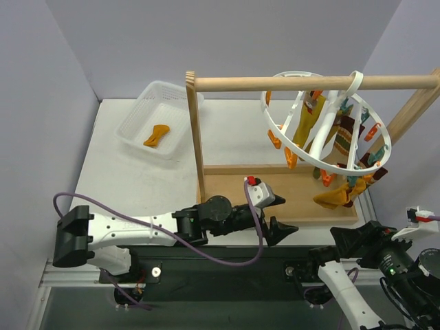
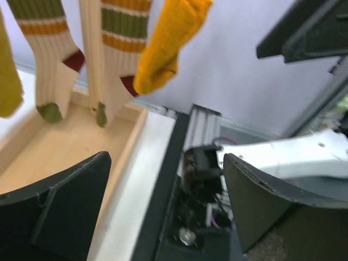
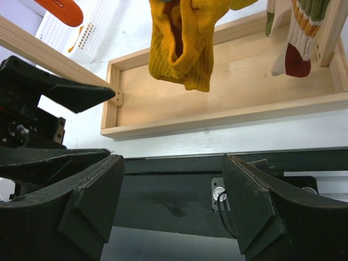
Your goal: Remove the socks clipped to the hanger
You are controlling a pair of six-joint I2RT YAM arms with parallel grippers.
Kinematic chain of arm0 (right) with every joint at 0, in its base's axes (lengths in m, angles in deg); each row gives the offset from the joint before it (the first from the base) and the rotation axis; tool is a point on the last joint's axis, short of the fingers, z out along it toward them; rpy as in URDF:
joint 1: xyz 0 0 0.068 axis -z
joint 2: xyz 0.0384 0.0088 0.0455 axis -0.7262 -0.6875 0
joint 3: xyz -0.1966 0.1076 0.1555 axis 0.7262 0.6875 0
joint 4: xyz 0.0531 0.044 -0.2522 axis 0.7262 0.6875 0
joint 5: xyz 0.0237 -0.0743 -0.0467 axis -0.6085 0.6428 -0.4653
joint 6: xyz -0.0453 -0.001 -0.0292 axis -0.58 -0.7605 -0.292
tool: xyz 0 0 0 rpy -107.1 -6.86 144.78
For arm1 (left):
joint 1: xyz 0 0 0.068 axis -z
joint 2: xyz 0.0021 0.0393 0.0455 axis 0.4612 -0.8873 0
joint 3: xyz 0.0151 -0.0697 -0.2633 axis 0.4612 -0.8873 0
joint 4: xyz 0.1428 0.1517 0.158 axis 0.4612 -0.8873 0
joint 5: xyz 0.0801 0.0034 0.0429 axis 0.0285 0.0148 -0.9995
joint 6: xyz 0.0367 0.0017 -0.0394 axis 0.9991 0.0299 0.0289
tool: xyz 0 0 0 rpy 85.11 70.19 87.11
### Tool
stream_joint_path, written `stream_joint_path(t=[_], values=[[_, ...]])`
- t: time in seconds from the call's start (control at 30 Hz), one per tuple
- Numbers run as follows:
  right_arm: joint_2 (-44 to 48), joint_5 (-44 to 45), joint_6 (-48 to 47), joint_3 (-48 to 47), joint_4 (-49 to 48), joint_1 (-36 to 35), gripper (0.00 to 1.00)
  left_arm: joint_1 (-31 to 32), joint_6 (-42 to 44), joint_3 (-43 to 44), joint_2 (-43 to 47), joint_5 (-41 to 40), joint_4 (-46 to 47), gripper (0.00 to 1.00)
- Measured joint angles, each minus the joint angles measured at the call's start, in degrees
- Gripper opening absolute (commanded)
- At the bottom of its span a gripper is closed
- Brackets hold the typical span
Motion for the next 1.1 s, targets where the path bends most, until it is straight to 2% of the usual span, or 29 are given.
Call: stream_joint_path(t=[0.23, 0.5, 0.57, 0.67, 0.73, 0.77, 0.97, 1.07, 1.1], values=[[-0.9, 0.1, 0.0, 0.0, 0.2, 0.0, 0.73, 0.1, 10.2, 6.1, -10.7, -5.8, 8.3, 0.97], [-0.9, -0.7, 0.9, -0.1, 0.2, 0.0, 0.73, 0.1, 16.5, 13.1, -18.0, -4.8, 13.0, 0.96], [-0.9, -0.9, 0.9, -0.5, 0.2, 0.0, 0.73, 0.1, 17.0, 15.4, -19.7, -4.0, 13.1, 0.87], [-1.2, -1.0, 0.9, -2.2, 0.4, 0.0, 0.73, 0.0, 17.1, 17.5, -21.1, -2.4, 13.2, 0.65], [-1.4, -0.9, 0.8, -3.5, 0.4, 0.0, 0.73, -0.2, 16.4, 18.3, -21.6, -0.9, 13.6, 0.59], [-1.5, -0.9, 0.8, -4.1, 0.4, 0.0, 0.73, -0.4, 15.9, 18.5, -21.7, -0.3, 13.6, 0.52], [-3.3, 1.0, 0.8, -7.3, 0.9, 0.0, 0.73, -1.7, 11.8, 20.2, -22.7, 4.4, 13.1, 0.37], [-5.2, 2.2, 0.8, -9.4, 0.8, 0.0, 0.73, -2.2, 9.7, 21.4, -23.4, 6.8, 12.5, 0.18], [-5.6, 2.6, 0.8, -9.6, 0.8, 0.0, 0.73, -2.3, 8.9, 21.9, -23.7, 7.6, 12.1, 0.07]])
